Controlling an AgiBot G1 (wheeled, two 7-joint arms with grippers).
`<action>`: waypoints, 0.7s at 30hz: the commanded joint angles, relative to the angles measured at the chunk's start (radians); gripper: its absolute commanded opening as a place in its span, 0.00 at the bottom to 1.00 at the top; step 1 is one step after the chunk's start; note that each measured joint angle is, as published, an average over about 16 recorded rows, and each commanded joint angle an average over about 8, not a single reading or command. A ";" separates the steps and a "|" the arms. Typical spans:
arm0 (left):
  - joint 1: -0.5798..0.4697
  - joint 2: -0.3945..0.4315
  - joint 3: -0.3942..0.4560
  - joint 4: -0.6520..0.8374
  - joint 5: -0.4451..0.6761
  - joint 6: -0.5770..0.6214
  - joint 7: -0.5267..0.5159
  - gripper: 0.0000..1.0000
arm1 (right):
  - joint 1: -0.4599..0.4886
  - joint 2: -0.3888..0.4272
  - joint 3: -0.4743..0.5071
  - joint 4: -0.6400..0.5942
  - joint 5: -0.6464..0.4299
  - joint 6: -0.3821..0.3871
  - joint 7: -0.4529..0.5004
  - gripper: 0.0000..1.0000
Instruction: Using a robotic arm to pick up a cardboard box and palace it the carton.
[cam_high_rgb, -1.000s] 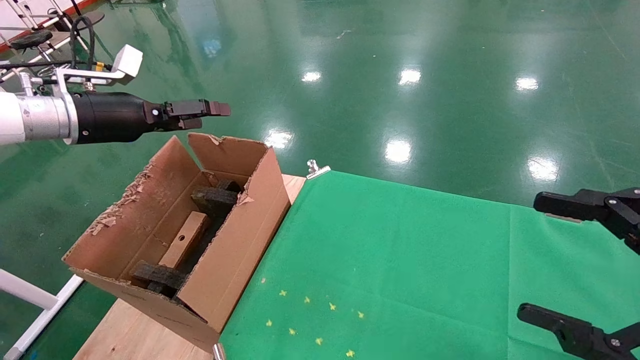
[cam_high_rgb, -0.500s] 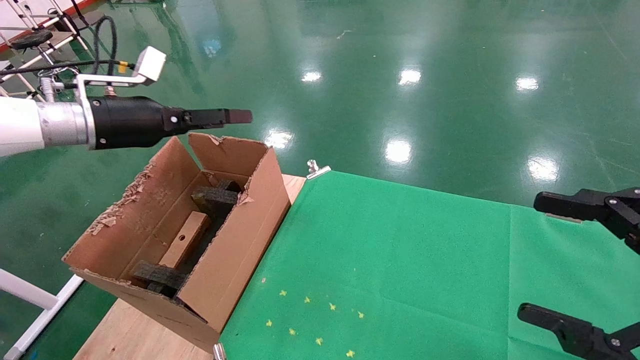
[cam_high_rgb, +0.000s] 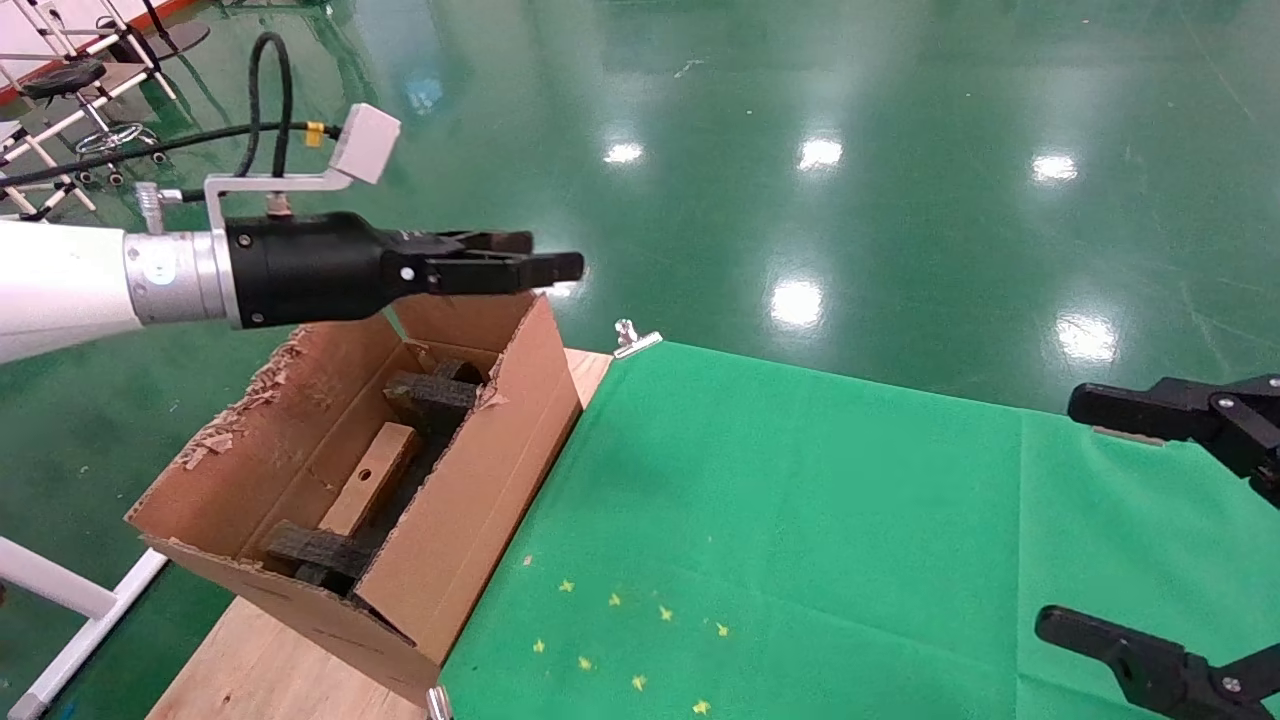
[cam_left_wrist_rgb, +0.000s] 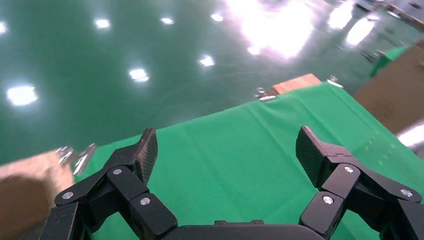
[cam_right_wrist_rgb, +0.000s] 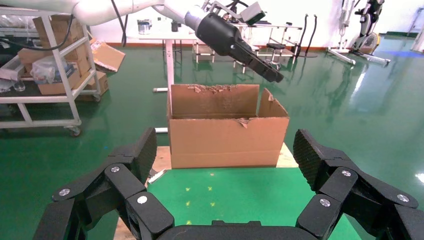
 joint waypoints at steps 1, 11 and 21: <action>0.027 -0.002 -0.015 -0.036 -0.021 0.007 0.021 1.00 | 0.000 0.000 0.000 0.000 0.000 0.000 0.000 1.00; 0.161 -0.013 -0.088 -0.213 -0.128 0.040 0.124 1.00 | 0.000 0.000 0.000 0.000 0.000 0.000 0.000 1.00; 0.296 -0.025 -0.162 -0.391 -0.235 0.074 0.228 1.00 | 0.000 0.000 0.000 0.000 0.000 0.000 0.000 1.00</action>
